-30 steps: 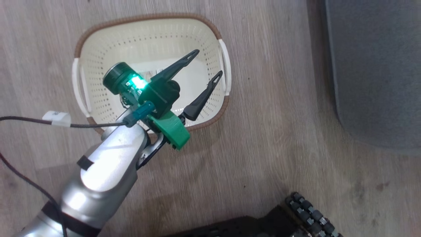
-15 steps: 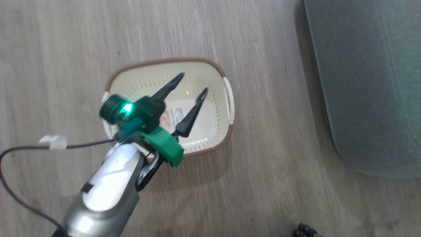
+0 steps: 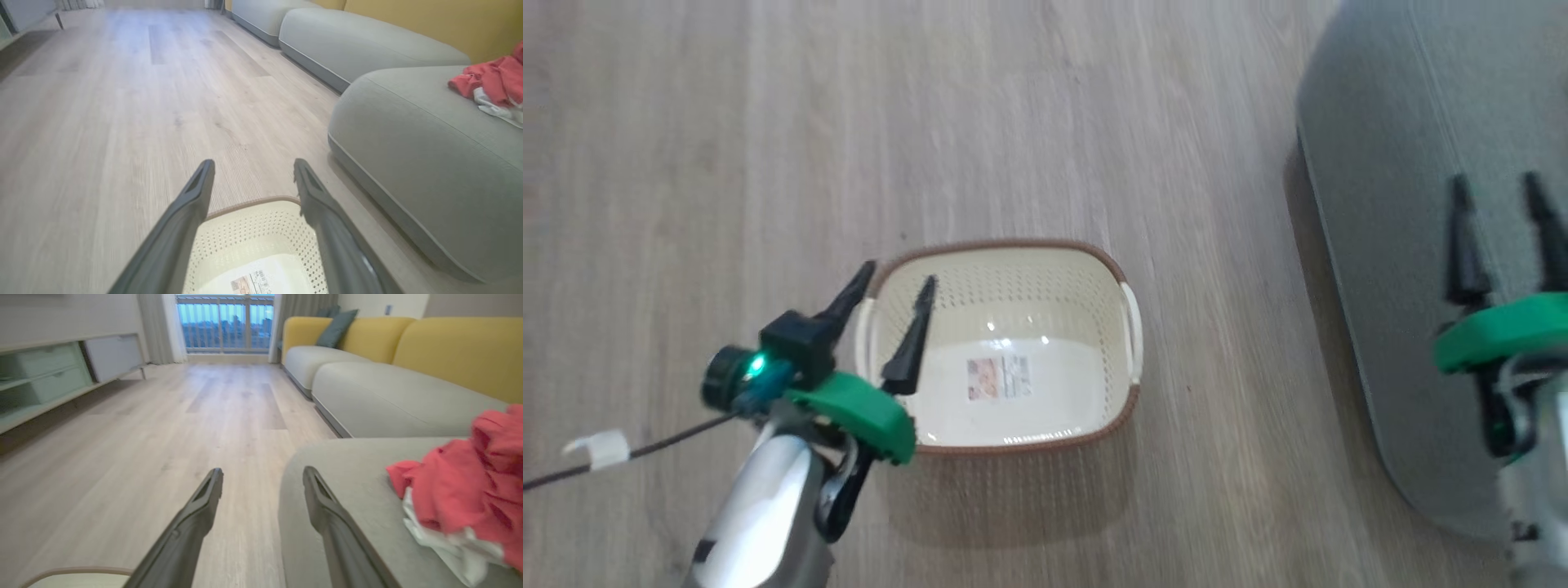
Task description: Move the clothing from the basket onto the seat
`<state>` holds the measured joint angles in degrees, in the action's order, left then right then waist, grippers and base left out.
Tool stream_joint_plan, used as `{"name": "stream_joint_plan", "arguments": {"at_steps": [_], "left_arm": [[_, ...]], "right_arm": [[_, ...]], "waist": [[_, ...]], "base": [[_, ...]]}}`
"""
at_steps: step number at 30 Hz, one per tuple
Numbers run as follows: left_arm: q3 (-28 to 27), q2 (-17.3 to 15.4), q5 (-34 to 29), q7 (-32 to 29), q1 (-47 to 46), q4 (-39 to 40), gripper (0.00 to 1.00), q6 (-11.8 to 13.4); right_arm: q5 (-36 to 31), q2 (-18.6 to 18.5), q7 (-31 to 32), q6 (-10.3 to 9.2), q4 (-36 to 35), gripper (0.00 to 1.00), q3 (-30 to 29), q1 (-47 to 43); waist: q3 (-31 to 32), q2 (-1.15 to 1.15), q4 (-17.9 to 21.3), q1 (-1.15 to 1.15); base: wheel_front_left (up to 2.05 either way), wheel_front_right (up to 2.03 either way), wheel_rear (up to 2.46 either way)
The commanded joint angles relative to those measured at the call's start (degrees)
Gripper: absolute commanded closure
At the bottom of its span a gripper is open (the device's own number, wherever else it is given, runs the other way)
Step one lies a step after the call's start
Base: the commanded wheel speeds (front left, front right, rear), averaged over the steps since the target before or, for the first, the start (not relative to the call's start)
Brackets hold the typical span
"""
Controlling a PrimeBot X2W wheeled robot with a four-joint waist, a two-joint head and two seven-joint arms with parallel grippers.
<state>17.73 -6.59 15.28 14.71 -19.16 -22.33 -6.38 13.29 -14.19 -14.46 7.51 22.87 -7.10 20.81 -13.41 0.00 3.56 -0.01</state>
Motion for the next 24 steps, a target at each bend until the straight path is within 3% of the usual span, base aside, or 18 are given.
{"name": "stream_joint_plan", "arguments": {"at_steps": [1, 11, 24], "left_arm": [[-3.95, -0.22, -1.11, 0.29, 0.36, 1.29, 0.00, 0.82], [-11.86, 1.00, -4.38, 0.29, 4.92, 0.87, 0.00, 2.85], [-18.96, 2.89, -6.46, 0.29, 11.17, 1.27, 0.00, 2.53]], "right_arm": [[-0.22, -0.15, -0.53, -0.02, -2.93, 0.00, 2.85, -0.59], [0.43, 1.72, -0.53, -0.02, -4.46, 0.00, 8.05, -3.67], [1.41, 4.55, -0.53, -0.02, -2.24, 0.00, 10.99, -9.69]], "waist": [[3.06, 0.00, -2.36, 0.01], [7.82, 0.00, -4.88, 0.01], [13.33, 0.00, -5.65, 0.01]], "base": [[0.00, 0.00, 0.00], [0.00, 0.00, 0.00], [0.00, 0.00, 0.00]]}}
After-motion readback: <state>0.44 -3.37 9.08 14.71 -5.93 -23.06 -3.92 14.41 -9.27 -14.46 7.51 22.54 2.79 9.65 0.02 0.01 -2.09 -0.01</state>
